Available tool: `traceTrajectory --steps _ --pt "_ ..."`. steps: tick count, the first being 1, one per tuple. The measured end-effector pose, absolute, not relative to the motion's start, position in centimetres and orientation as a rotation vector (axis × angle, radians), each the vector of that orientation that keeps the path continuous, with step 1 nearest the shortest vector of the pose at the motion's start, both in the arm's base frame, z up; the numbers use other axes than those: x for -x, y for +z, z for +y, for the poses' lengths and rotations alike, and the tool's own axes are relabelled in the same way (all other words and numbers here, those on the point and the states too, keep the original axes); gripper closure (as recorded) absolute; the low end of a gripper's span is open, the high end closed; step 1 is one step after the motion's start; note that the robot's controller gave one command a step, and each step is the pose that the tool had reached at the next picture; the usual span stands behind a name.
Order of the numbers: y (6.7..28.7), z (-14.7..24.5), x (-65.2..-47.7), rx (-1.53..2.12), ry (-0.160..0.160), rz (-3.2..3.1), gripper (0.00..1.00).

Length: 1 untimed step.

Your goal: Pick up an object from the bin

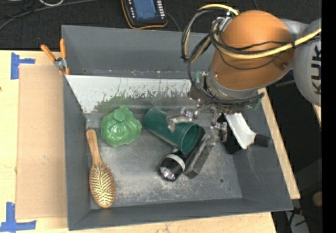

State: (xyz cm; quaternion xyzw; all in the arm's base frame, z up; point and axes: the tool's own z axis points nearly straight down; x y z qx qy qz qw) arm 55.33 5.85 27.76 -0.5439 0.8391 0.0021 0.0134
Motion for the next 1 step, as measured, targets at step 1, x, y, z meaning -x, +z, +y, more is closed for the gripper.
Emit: traceTrajectory --steps 1 --pt "26.5 5.39 -55.19 1.226 0.021 2.881 1.0"
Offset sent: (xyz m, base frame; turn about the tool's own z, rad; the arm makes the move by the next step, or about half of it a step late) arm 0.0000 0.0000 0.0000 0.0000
